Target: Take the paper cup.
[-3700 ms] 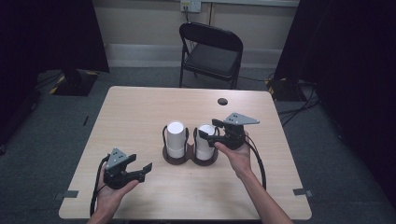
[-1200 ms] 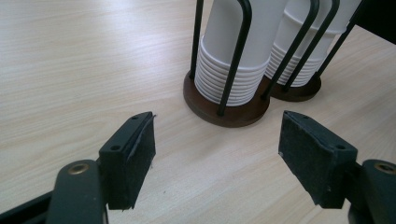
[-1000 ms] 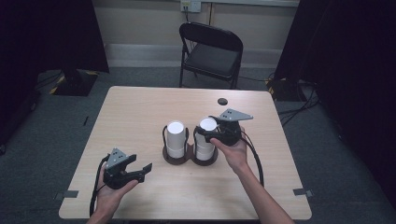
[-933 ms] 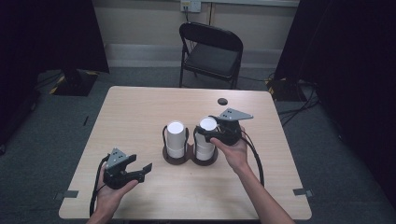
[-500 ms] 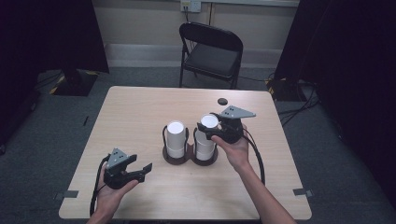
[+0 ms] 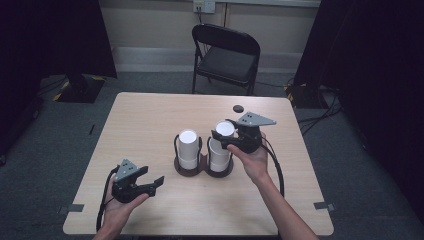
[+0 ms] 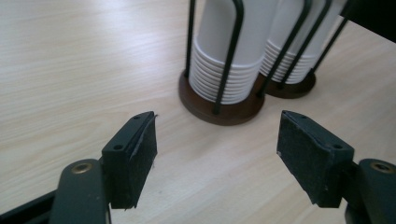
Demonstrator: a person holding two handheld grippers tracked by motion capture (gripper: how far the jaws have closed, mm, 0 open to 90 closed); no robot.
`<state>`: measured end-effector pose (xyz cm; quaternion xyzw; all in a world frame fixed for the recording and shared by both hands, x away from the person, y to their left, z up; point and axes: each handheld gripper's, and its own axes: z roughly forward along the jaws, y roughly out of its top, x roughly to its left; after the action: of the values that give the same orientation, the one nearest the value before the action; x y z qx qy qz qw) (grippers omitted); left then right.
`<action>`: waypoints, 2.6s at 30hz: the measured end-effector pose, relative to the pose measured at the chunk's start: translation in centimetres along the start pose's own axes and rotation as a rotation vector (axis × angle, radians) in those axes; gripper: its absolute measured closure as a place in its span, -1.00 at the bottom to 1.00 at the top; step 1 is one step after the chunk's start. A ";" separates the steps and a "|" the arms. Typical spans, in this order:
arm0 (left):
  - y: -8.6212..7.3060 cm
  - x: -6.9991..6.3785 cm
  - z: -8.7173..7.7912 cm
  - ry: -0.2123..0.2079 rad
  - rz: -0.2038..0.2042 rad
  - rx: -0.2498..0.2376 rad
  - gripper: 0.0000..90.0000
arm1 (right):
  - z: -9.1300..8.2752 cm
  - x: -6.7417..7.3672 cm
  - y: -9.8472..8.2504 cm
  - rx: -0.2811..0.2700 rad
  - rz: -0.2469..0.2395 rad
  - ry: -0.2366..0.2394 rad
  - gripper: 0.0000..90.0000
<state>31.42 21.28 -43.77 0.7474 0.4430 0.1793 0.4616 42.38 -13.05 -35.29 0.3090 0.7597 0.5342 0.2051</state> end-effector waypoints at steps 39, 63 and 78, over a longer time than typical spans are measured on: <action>1.3 -0.9 -0.2 -0.045 -0.009 -0.071 -0.37 | -4.0 -0.7 1.8 -0.125 0.074 -0.029 -0.23; 5.4 -3.3 0.8 -0.136 0.069 -0.223 -0.22 | -8.8 -0.8 -0.3 -0.220 0.369 0.029 -0.22; 4.6 -5.3 1.6 -0.247 0.163 -0.180 0.08 | -7.1 2.4 -4.5 -0.235 0.528 0.238 -0.22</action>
<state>31.89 15.18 -39.98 0.7530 0.3029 0.1619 0.5613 34.99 -17.34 -37.00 0.4052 0.6050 0.6854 0.0034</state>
